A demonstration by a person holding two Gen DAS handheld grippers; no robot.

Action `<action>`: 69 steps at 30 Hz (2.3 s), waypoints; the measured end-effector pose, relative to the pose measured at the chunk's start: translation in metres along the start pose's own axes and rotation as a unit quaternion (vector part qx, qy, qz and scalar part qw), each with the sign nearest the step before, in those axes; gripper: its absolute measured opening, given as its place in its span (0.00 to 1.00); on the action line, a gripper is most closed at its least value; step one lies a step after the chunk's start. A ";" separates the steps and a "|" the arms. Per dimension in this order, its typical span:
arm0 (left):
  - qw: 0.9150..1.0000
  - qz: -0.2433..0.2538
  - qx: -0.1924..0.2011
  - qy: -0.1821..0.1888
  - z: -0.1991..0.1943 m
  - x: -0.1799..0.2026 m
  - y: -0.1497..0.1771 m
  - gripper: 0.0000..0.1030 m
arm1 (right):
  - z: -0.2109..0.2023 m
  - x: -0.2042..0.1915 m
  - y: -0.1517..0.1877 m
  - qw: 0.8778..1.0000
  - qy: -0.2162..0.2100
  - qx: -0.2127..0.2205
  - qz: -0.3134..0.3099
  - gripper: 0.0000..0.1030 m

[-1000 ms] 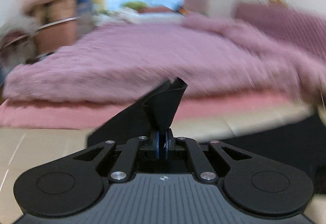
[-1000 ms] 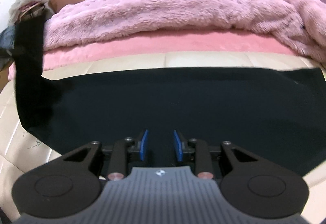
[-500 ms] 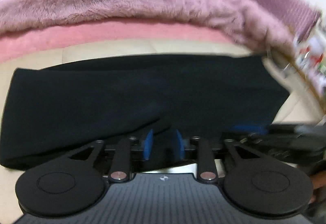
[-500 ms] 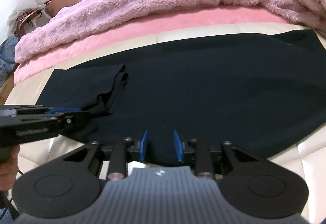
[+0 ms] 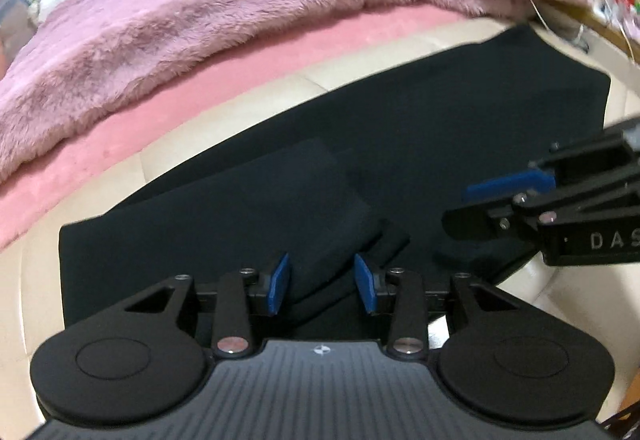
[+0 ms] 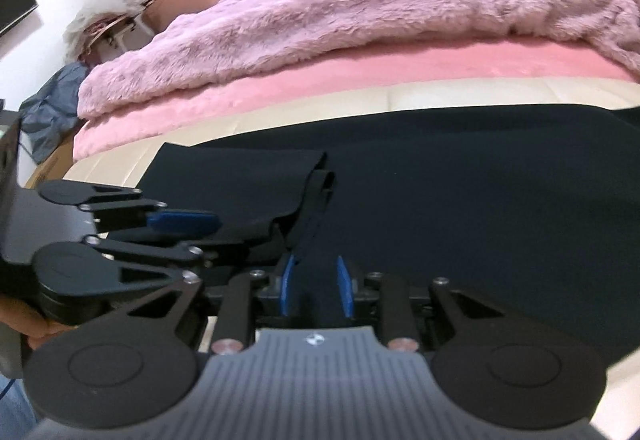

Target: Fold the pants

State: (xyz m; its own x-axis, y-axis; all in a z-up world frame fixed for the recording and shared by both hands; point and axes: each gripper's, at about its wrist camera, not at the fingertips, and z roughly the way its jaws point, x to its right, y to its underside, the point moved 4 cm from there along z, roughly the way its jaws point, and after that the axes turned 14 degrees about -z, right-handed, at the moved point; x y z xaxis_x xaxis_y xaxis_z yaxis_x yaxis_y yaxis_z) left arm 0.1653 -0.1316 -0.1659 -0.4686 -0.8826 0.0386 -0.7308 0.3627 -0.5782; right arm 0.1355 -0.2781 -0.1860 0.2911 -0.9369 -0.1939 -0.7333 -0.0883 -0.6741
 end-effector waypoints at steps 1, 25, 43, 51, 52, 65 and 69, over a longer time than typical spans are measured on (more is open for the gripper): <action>1.000 0.009 0.001 0.000 -0.001 0.002 0.002 0.43 | 0.002 -0.001 -0.001 1.000 -0.003 0.000 -0.003 0.20; 0.994 -0.064 -0.002 0.092 -0.037 -0.035 -0.031 0.04 | 0.034 -0.023 -0.023 0.993 -0.065 -0.048 -0.081 0.00; 0.997 0.035 -0.047 0.056 -0.021 -0.020 0.000 0.44 | 0.020 -0.015 -0.013 0.993 -0.062 -0.059 -0.077 0.00; 0.998 -0.029 -0.044 0.032 -0.042 -0.064 0.024 0.44 | 0.033 -0.043 -0.029 0.987 -0.096 -0.037 -0.122 0.13; 0.998 -0.034 -0.047 0.025 -0.041 -0.070 0.025 0.44 | 0.039 -0.047 -0.030 0.986 -0.100 -0.039 -0.125 0.13; 0.997 -0.069 -0.033 0.028 -0.057 -0.091 0.034 0.43 | 0.047 -0.045 -0.012 0.984 -0.104 -0.078 -0.122 0.11; 0.999 -0.031 -0.003 -0.016 -0.062 -0.100 0.029 0.43 | 0.032 -0.033 -0.018 0.989 -0.070 -0.048 -0.120 0.13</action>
State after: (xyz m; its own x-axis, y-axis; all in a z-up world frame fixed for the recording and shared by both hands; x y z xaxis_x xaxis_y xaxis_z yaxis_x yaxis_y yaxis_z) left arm 0.1600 -0.0144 -0.1358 -0.4065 -0.9124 0.0472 -0.7604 0.3092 -0.5712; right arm 0.1587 -0.2344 -0.1899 0.5418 -0.8292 -0.1377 -0.6853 -0.3408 -0.6436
